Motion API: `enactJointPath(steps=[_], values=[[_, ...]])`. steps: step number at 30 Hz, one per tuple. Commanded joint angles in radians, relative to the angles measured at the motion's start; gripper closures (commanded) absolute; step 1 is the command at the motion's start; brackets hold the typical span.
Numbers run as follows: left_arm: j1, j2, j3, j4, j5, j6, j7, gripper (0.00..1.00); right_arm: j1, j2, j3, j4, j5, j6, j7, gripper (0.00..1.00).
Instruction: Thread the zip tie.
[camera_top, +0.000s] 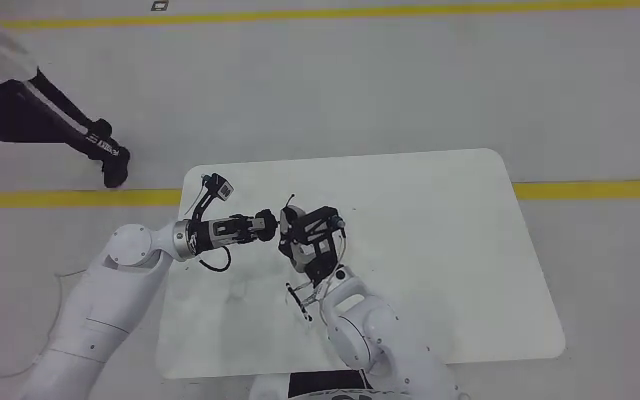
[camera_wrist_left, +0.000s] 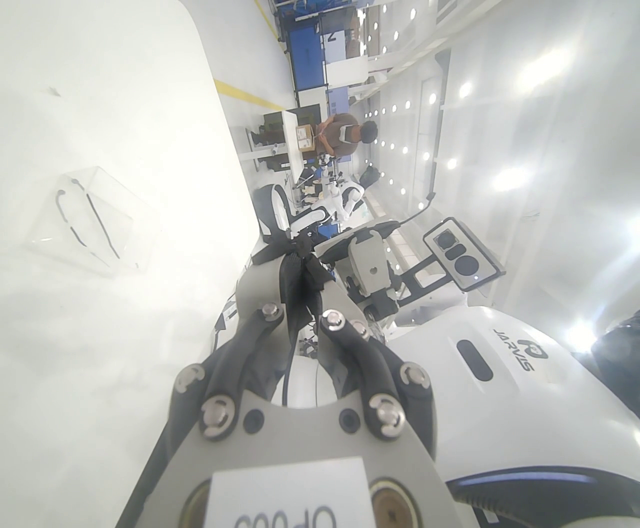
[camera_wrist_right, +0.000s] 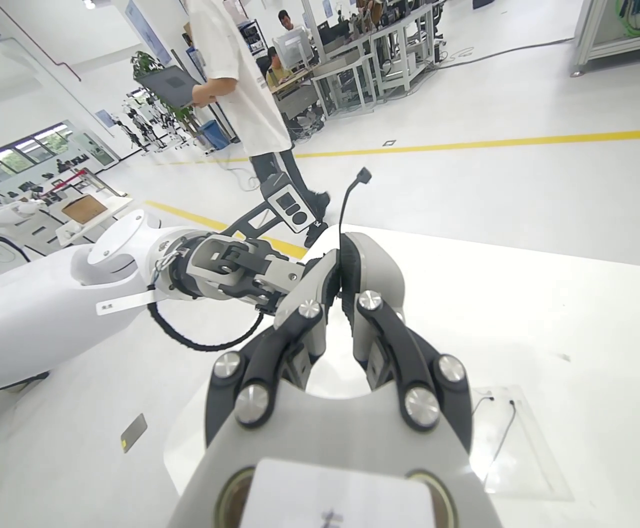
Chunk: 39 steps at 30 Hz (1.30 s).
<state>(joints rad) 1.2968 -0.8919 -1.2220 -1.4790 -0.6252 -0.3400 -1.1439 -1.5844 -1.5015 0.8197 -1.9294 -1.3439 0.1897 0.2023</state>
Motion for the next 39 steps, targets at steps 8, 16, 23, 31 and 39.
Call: enactJointPath(steps=[8,16,23,31,39], values=[[0.0,0.0,0.0,0.0,0.0,0.0,0.0,1.0,0.002,-0.001,0.0,0.006,0.003,0.011,-0.016,1.0],[0.0,0.0,0.0,0.0,0.0,0.0,0.0,1.0,0.006,-0.001,-0.001,0.009,0.008,0.012,-0.014,1.0],[0.0,0.0,0.0,0.0,0.0,0.0,0.0,1.0,0.01,-0.002,-0.003,0.013,0.01,0.016,-0.011,1.0],[0.0,0.0,0.0,0.0,0.0,0.0,0.0,1.0,0.012,-0.002,-0.003,0.017,0.01,0.014,-0.01,1.0],[0.0,0.0,0.0,0.0,0.0,0.0,0.0,1.0,0.012,-0.001,-0.004,0.016,0.017,0.005,-0.01,1.0]])
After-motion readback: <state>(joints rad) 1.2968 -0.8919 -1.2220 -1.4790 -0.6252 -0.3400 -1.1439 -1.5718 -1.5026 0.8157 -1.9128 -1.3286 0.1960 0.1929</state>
